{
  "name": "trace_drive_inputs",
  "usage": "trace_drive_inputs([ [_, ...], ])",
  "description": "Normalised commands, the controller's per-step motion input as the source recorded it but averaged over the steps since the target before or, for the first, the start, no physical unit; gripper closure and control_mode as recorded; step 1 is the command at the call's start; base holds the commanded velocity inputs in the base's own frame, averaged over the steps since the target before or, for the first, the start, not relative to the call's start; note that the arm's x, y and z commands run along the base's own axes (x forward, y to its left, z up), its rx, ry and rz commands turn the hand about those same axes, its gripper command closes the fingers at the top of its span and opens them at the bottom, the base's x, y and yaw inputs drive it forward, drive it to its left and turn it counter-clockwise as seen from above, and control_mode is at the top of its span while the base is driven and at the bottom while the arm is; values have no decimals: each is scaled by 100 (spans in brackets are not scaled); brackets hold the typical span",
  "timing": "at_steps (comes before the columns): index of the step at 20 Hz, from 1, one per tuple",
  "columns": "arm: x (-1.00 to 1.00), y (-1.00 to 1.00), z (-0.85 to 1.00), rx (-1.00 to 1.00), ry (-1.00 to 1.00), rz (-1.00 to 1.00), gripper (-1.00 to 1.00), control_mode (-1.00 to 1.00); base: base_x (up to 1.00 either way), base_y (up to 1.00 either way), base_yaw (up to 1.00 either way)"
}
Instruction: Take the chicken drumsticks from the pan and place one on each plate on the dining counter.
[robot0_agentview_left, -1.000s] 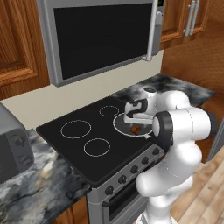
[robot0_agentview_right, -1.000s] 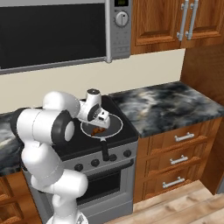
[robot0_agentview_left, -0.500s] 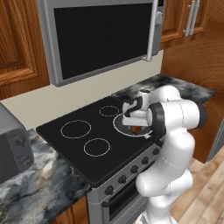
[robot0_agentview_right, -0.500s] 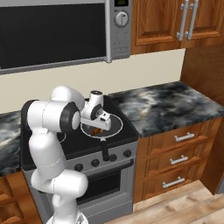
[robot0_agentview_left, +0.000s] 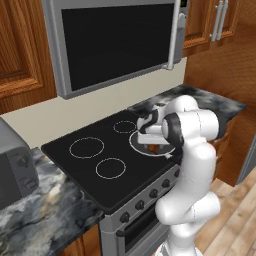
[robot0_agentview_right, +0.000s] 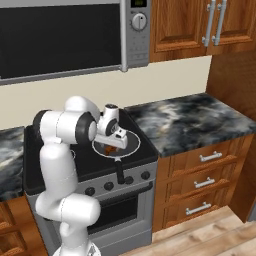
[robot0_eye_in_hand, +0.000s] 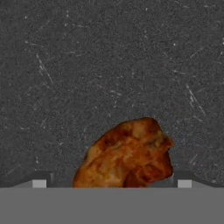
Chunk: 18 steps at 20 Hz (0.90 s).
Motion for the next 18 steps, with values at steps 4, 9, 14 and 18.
trace_drive_inputs([
  [4, 8, 6, -26, -7, 0, 0, -100, -100, 0, 0, 0],
  [9, 8, 2, -17, -7, 0, 0, -100, -100, 0, 0, 0],
  [14, 0, 1, -11, 0, 3, 0, 100, -100, 0, 0, 0],
  [18, -1, 0, -1, -1, 1, 0, 100, -100, 0, 0, 0],
])
